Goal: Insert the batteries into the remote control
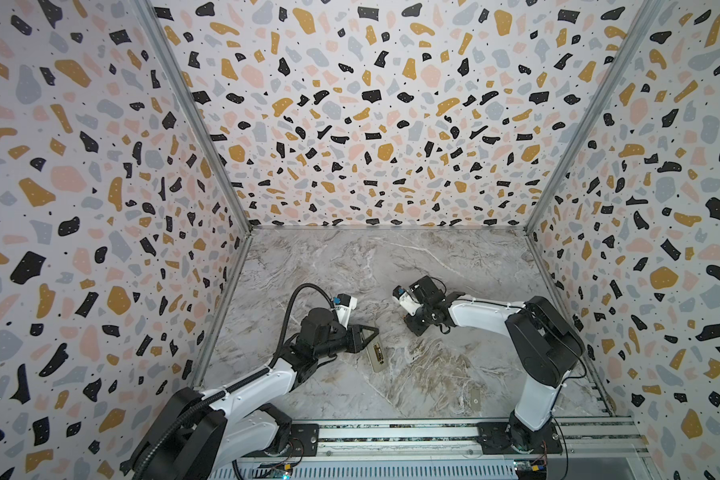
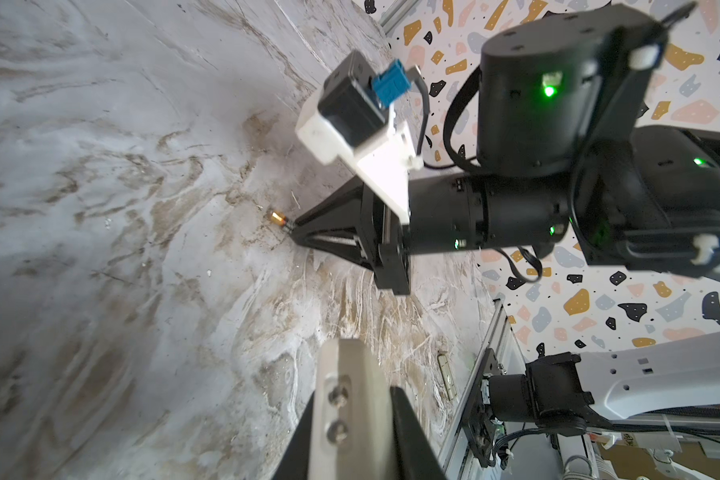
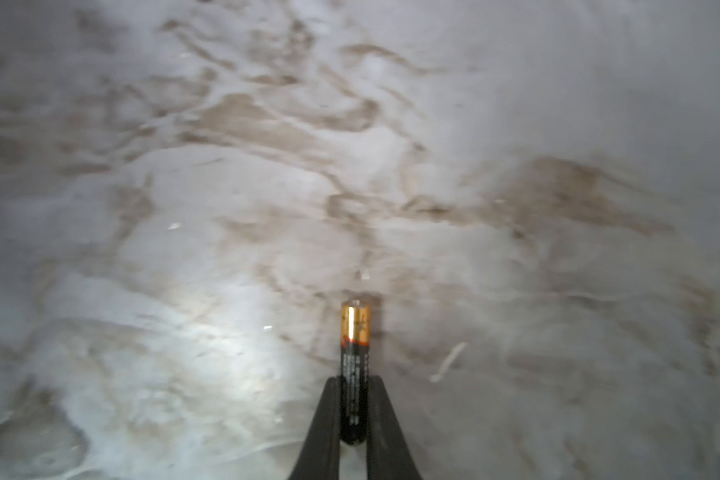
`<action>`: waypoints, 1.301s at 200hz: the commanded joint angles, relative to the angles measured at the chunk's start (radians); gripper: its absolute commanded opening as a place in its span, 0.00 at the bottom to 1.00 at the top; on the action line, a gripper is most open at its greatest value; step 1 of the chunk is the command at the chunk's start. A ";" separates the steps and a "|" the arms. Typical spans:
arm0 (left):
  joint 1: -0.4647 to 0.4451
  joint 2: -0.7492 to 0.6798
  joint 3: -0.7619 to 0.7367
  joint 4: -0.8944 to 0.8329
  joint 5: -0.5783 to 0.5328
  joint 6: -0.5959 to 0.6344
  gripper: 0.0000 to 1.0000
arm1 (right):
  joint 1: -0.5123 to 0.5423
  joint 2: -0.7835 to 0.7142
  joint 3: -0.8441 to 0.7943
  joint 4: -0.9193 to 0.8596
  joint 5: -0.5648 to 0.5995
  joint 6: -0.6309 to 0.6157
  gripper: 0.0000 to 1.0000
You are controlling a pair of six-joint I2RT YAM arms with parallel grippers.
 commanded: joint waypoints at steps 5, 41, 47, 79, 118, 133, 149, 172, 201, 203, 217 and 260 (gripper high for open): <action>0.006 -0.016 -0.001 0.025 -0.038 0.015 0.00 | 0.079 -0.068 -0.033 -0.034 0.007 -0.008 0.04; 0.031 -0.042 0.003 -0.040 -0.102 0.035 0.00 | 0.127 -0.121 -0.102 -0.024 0.026 0.060 0.03; 0.042 -0.045 -0.003 -0.041 -0.103 0.034 0.00 | 0.135 -0.131 -0.115 -0.018 0.026 0.066 0.03; 0.089 -0.059 -0.028 -0.022 -0.096 0.008 0.00 | 0.170 -0.154 -0.158 -0.009 0.026 0.090 0.04; 0.105 -0.058 -0.042 0.004 -0.098 -0.011 0.00 | 0.197 -0.154 -0.153 -0.029 0.054 0.108 0.10; 0.111 -0.053 -0.042 0.019 -0.100 -0.015 0.00 | 0.207 -0.154 -0.144 -0.038 0.057 0.113 0.15; 0.118 -0.042 -0.039 0.043 -0.097 -0.022 0.00 | 0.217 -0.155 -0.143 -0.038 0.061 0.118 0.21; 0.122 -0.009 -0.032 0.077 -0.098 -0.028 0.00 | 0.227 -0.155 -0.144 -0.047 0.086 0.137 0.33; 0.123 0.040 -0.016 0.131 -0.098 -0.038 0.00 | 0.233 -0.169 -0.148 -0.056 0.106 0.164 0.40; 0.123 0.045 -0.014 0.134 -0.098 -0.038 0.00 | 0.233 -0.170 -0.149 -0.056 0.108 0.168 0.40; 0.124 0.068 0.001 0.158 -0.099 -0.043 0.00 | 0.233 -0.183 -0.157 -0.055 0.117 0.184 0.39; 0.123 0.156 0.065 0.214 -0.112 -0.049 0.00 | 0.231 -0.183 -0.186 -0.033 0.112 0.221 0.35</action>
